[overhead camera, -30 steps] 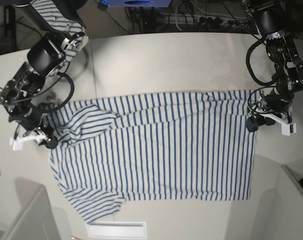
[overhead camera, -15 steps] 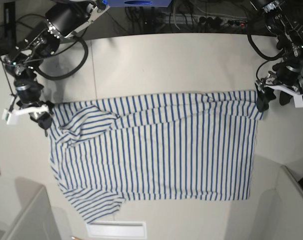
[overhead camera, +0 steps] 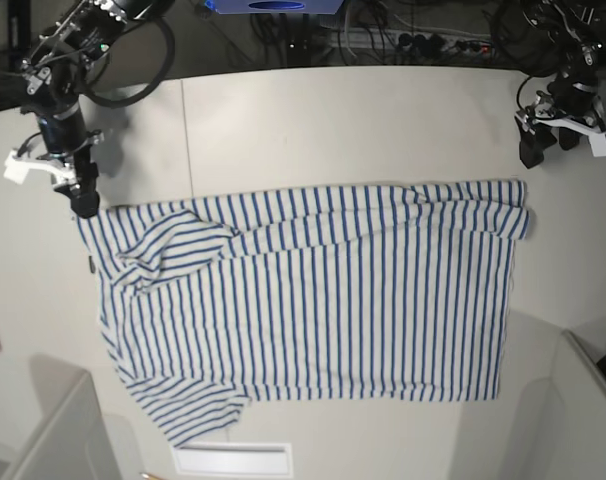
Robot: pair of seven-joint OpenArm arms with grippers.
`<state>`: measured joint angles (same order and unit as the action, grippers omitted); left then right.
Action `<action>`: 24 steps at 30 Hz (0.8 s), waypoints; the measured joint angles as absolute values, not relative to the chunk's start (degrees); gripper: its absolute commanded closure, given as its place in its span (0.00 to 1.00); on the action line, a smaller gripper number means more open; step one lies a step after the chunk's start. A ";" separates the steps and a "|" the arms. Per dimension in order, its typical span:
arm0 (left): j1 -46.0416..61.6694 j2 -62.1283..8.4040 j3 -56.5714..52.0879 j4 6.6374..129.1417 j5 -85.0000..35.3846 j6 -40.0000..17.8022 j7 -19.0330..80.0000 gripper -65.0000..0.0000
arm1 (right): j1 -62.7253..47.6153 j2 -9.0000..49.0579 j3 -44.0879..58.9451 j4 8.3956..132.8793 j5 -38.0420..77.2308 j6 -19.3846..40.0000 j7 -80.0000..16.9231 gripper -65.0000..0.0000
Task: Fold the T-shirt properly
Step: 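Open both grippers and raise them off the shirt, then lower both grippers and grasp the folded collar edge again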
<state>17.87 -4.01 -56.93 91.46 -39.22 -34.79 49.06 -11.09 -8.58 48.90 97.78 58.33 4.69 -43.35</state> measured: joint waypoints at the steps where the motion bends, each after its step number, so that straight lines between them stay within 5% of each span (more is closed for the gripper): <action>1: 17.78 -3.99 -56.90 91.07 -39.27 -34.87 49.10 0.15 | -11.07 -8.58 48.86 96.18 58.08 4.47 -42.76 0.59; 6: 17.47 -4.01 -56.80 89.49 -39.46 -37.76 48.71 0.15 | -8.05 -6.79 49.01 87.29 58.02 3.95 -41.85 0.45; 17: 17.61 -3.95 -56.66 89.27 -39.42 -37.76 49.01 0.16 | -0.36 -2.26 48.99 73.87 53.01 5.61 -36.18 0.45; 24: 15.05 -3.95 -56.75 86.63 -39.46 -37.54 48.90 0.46 | 2.44 -2.22 49.04 71.53 50.13 5.63 -34.94 0.45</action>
